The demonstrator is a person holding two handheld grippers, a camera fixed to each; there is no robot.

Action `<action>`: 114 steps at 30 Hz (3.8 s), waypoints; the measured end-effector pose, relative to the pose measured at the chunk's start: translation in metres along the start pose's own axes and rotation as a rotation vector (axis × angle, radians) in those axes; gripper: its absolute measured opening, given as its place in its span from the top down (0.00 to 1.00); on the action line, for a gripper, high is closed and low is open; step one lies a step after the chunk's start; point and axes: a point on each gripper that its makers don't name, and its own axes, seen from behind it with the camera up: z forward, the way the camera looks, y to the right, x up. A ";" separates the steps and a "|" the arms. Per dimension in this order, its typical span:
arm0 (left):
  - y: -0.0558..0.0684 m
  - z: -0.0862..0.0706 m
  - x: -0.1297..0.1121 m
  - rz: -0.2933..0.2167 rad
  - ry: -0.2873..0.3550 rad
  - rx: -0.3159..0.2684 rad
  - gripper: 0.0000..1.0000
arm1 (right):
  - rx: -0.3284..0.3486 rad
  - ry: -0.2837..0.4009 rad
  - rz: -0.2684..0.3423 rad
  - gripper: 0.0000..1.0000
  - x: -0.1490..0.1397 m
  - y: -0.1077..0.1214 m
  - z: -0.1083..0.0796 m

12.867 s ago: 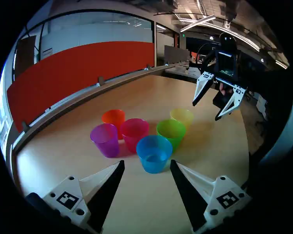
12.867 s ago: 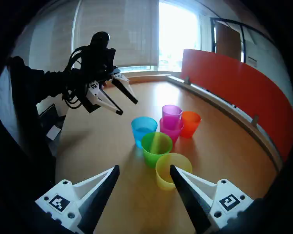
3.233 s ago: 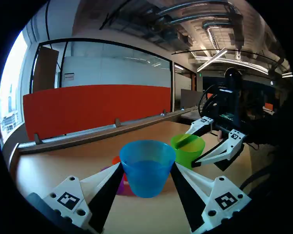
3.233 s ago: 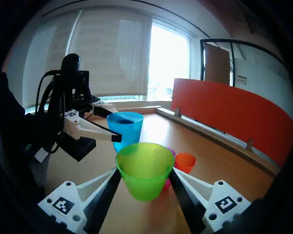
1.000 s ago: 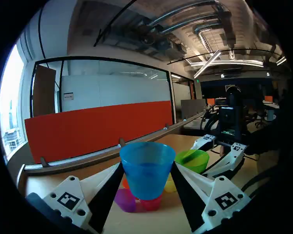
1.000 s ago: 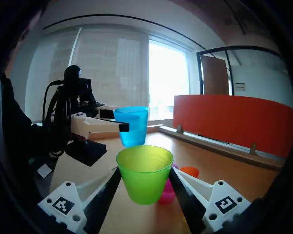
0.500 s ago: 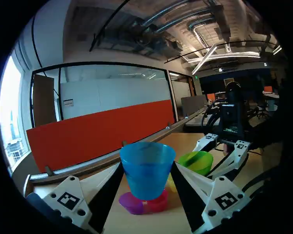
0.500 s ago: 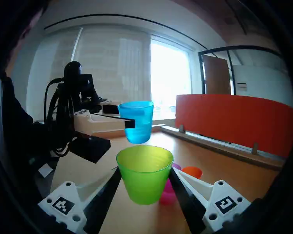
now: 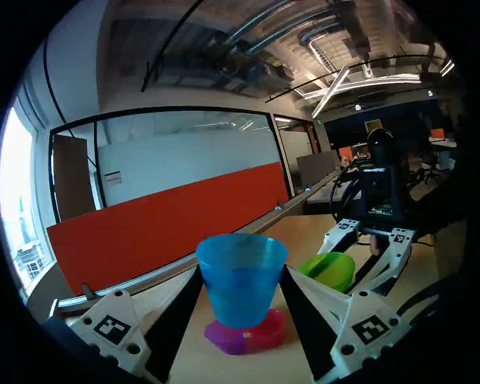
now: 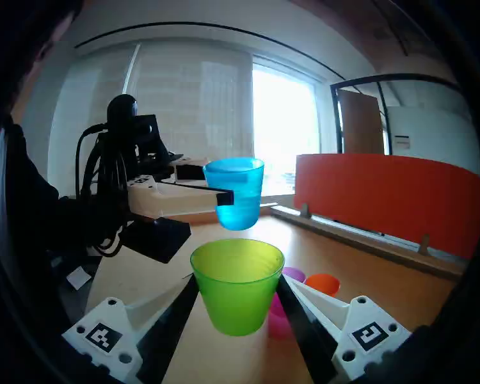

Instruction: Pour water

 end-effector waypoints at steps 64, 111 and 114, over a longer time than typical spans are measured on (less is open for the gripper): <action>0.005 -0.001 0.035 0.421 0.068 0.009 0.17 | 0.058 -0.010 0.002 0.12 -0.009 -0.018 0.019; 0.014 0.005 0.035 0.682 0.072 0.011 0.17 | 0.061 0.000 0.005 0.12 -0.005 -0.020 0.021; 0.014 0.005 0.034 0.690 0.070 0.011 0.17 | 0.061 0.000 0.006 0.12 -0.005 -0.019 0.020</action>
